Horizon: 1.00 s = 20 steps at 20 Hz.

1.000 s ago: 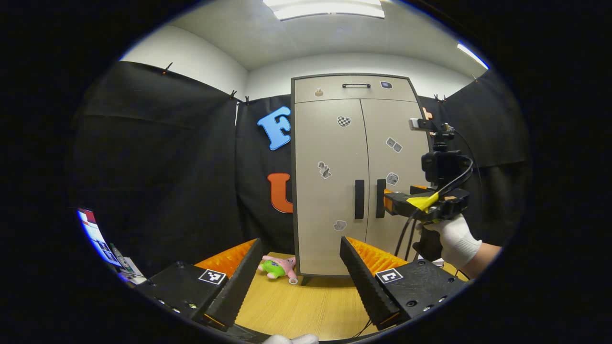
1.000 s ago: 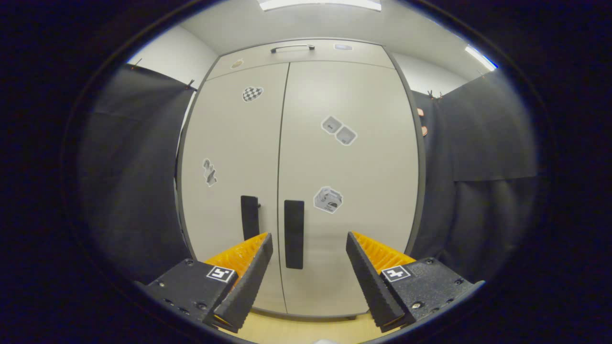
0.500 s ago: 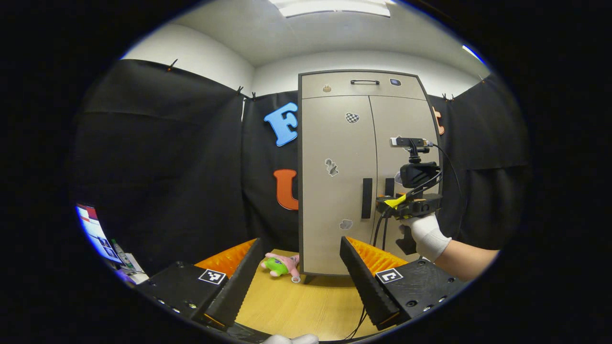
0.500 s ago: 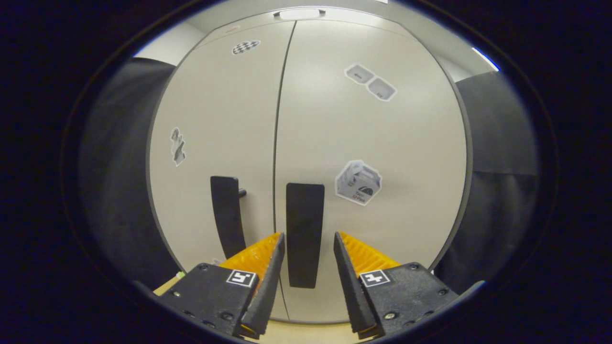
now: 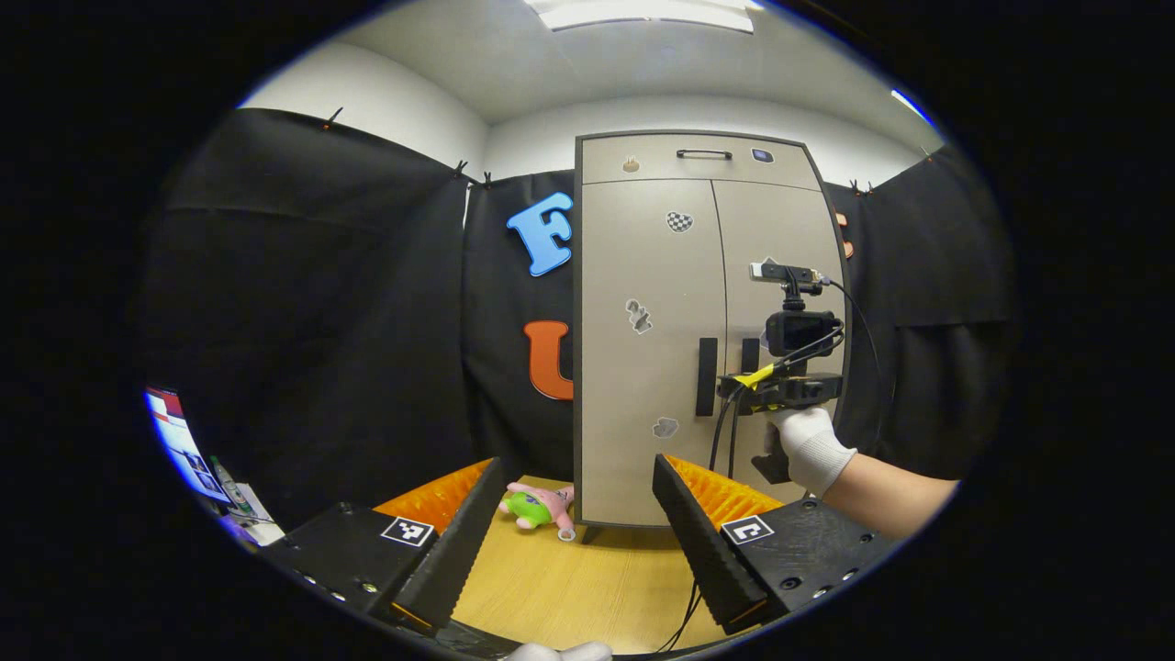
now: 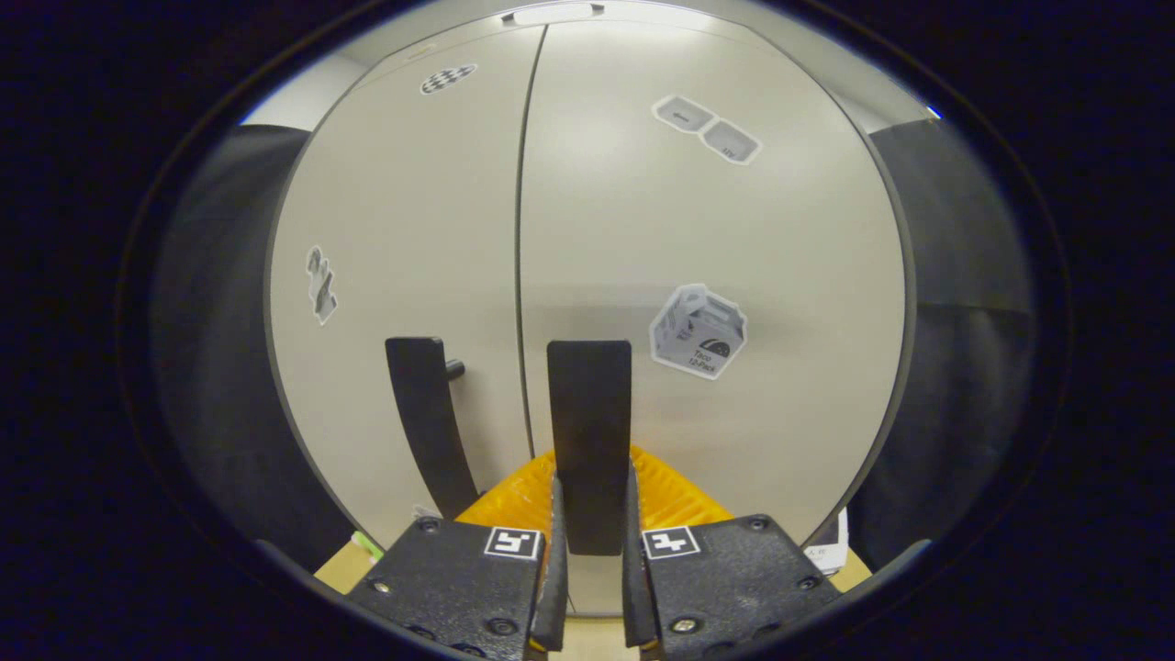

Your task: Open the right door of the double-door shoe cabinet with the right hand, and open the left door with the left hand.

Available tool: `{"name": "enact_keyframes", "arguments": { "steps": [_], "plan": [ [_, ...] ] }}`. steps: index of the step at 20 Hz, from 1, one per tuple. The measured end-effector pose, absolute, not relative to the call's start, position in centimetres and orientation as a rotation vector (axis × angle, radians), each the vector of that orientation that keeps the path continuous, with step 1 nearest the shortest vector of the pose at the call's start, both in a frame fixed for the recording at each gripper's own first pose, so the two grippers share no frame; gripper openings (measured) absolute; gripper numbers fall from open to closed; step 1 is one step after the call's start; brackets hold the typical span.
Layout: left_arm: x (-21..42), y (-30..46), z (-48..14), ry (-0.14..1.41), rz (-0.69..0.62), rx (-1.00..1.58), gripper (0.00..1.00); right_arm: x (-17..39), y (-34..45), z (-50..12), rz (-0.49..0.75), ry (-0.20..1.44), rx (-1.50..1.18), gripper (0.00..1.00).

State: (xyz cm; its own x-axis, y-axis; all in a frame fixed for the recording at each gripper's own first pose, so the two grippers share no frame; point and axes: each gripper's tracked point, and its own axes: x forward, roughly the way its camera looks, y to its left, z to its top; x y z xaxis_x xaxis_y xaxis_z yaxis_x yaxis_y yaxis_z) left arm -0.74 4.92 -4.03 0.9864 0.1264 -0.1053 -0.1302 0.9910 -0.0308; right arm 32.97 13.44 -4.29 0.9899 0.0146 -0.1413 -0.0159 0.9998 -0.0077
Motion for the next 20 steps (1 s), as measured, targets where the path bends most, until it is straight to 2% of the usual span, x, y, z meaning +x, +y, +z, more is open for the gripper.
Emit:
{"name": "enact_keyframes", "arguments": {
  "steps": [5,6,20],
  "plan": [
    [-1.5,5.6,-4.5,0.105,0.119,-0.025,0.98,31.7,13.4,-4.4,0.064,0.141,-0.038,0.19],
    [-1.8,5.7,-4.8,0.105,0.12,-0.021,0.98,30.9,13.3,-4.4,0.07,0.141,-0.038,0.21],
    [-4.3,4.6,-6.7,0.112,0.052,-0.035,0.98,21.6,8.9,-4.3,0.06,0.114,-0.024,0.18]
  ]
}}
